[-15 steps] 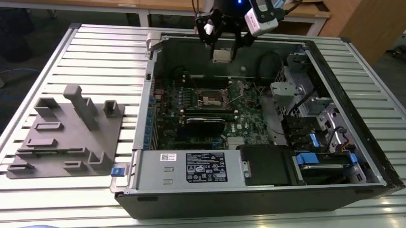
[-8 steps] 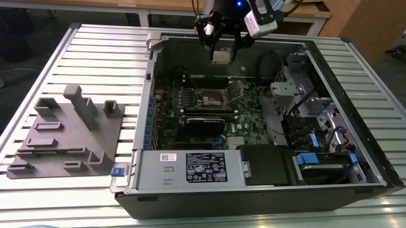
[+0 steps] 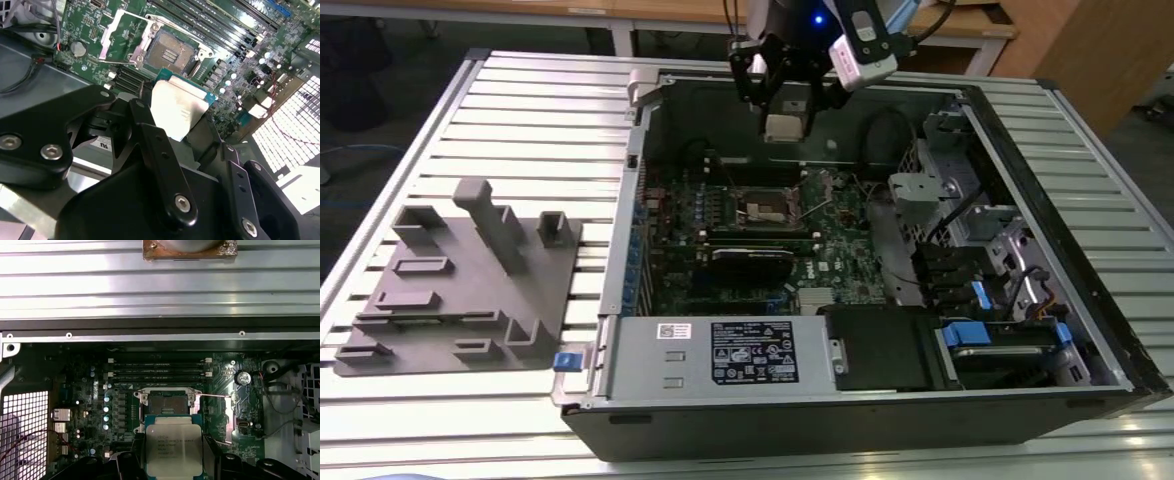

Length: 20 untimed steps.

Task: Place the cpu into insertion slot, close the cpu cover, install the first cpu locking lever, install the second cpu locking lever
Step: 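Place the cpu into insertion slot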

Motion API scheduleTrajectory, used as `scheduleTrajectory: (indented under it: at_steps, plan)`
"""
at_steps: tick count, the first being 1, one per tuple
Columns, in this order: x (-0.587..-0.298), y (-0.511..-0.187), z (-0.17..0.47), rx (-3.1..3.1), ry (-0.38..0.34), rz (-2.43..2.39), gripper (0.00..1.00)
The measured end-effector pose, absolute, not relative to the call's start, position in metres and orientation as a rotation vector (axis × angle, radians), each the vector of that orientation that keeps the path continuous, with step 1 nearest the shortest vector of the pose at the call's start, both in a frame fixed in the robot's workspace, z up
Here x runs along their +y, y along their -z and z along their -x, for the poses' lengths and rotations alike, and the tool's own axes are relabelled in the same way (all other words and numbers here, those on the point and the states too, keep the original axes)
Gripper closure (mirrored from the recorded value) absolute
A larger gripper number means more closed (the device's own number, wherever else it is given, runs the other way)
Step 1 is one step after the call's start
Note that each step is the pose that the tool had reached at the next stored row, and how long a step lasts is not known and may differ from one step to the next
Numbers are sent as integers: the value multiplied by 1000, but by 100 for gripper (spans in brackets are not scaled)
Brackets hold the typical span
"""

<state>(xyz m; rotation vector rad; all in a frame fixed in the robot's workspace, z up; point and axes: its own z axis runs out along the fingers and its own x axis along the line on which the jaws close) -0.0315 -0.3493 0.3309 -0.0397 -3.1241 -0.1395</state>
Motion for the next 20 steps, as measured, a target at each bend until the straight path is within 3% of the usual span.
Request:
scheduleTrajectory:
  at_steps: [20]
  plan:
    - [-349, -325, 32, -3124, 139, 40, 46]
